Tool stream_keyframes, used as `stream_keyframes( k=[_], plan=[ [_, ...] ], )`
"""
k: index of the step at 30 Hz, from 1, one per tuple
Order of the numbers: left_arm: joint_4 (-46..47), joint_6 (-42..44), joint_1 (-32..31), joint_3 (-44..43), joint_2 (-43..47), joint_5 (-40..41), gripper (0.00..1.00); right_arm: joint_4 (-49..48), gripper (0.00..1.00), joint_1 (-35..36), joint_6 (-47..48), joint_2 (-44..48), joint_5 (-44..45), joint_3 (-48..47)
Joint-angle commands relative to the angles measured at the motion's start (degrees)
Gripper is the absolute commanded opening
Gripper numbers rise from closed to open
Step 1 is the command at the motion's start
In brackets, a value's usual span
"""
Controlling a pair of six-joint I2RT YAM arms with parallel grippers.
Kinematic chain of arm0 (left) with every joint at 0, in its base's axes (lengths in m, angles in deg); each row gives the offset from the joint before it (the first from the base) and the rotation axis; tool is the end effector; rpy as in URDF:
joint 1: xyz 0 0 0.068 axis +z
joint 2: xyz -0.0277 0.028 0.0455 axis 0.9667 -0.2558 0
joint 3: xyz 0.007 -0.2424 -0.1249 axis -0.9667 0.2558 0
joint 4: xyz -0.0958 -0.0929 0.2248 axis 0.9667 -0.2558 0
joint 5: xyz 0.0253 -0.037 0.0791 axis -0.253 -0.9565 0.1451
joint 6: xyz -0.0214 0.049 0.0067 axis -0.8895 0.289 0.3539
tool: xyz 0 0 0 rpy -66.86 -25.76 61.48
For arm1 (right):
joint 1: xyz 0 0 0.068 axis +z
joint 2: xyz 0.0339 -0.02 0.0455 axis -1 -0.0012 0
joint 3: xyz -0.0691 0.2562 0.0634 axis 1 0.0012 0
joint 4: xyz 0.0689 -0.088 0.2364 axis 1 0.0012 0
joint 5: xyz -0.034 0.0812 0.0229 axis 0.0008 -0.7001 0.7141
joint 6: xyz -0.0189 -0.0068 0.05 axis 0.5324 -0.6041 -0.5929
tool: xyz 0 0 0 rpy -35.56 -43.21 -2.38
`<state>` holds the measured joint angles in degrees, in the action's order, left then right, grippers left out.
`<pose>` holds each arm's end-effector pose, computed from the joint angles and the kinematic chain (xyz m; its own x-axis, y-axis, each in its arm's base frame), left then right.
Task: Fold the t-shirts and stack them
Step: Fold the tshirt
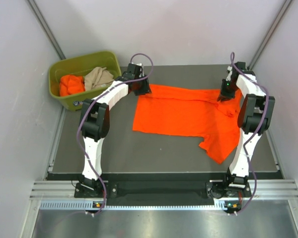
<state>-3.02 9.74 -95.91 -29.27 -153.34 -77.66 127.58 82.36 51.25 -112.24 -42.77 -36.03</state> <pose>0.4645 -0.1814 0.2204 -0.7970 -0.1761 -0.5777 0.0988 0.9056 -0.4124 0.4636 -0.0550 0.1963 -0.9029 0.2586 -0.3433 0.1896 0.9565 0.2219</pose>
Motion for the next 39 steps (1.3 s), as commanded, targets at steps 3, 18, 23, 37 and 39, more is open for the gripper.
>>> stream_keyframes(
  k=[3, 18, 23, 37, 39],
  plan=[
    [0.1, 0.8, 0.0, -0.4, 1.1, -1.1, 0.46, 0.9, 0.16, 1.8, -1.1, 4.1, 0.0, 0.4],
    [-1.5, 1.0, 0.1, -2.0, 0.0, -1.6, 0.46, -1.0, 0.53, 3.7, -18.1, 17.9, -17.4, 23.2],
    [-1.7, 0.4, 0.1, -3.1, -0.8, -2.7, 0.45, 1.9, 0.57, -2.1, -14.5, 18.9, -6.3, 16.0],
    [1.4, -2.4, -1.1, 1.7, 0.2, -9.7, 0.47, -3.3, 0.53, -13.1, -15.3, 19.5, -6.1, 23.4],
    [1.4, -2.5, -1.1, 1.6, 0.0, -9.7, 0.47, -3.6, 0.49, -13.1, -15.3, 18.8, -6.2, 24.3]
  ],
)
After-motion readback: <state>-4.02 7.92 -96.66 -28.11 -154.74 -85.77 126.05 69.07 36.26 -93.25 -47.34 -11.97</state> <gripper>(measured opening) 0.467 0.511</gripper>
